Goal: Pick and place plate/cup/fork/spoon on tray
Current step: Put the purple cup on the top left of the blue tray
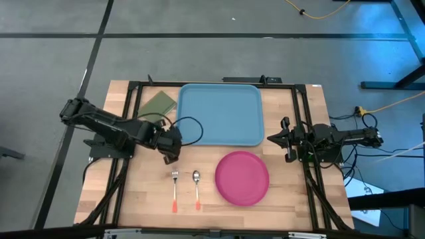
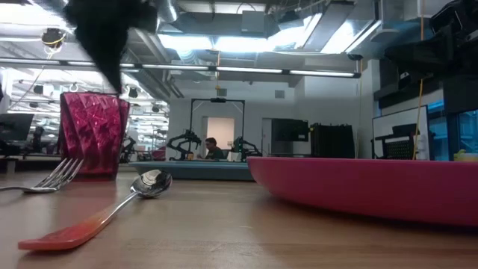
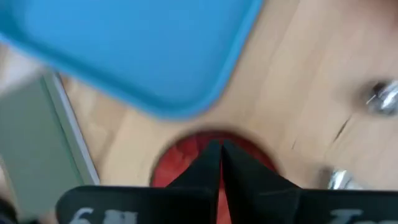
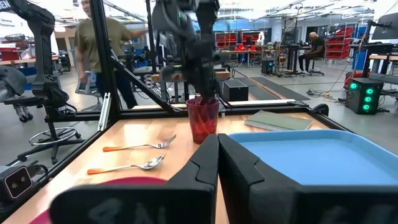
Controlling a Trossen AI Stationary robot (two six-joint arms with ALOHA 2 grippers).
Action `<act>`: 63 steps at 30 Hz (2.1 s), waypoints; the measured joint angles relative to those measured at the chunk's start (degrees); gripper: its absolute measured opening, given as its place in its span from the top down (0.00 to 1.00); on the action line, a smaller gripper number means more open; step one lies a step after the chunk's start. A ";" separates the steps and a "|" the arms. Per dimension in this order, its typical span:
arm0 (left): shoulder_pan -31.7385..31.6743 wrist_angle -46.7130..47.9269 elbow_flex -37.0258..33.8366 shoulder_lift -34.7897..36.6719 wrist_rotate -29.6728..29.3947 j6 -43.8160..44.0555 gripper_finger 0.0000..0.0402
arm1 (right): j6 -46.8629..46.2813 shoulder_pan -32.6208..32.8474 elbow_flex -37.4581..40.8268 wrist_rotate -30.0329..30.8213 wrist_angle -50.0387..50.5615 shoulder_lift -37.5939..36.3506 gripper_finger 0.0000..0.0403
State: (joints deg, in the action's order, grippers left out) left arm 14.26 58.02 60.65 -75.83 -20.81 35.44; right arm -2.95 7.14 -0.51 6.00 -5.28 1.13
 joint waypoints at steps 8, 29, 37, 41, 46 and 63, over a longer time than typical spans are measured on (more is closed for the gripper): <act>0.00 -0.93 6.66 0.02 -5.67 -6.29 0.99 | -0.01 0.00 0.00 0.00 0.00 -0.02 0.96; -5.44 7.97 6.68 0.02 -2.39 -4.33 0.66 | -4.52 0.01 0.00 -0.04 0.00 -0.02 0.96; -5.35 13.82 6.68 0.02 -1.24 -1.96 0.63 | -4.52 0.01 0.00 -0.07 0.00 -0.02 0.96; -5.35 14.62 6.62 0.02 -1.07 1.70 0.63 | -4.52 0.00 0.00 -0.07 0.00 0.00 0.96; -5.35 14.62 2.83 0.00 3.68 7.54 0.62 | -4.52 0.01 0.00 -0.09 0.00 0.00 0.96; -6.28 16.52 0.79 -0.04 2.06 12.61 0.63 | -4.35 0.01 0.00 -0.15 0.01 -0.02 0.97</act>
State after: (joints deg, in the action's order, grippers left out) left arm 7.98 74.54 61.44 -75.88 -18.74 48.06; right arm -7.30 7.16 -0.51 5.85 -5.27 1.10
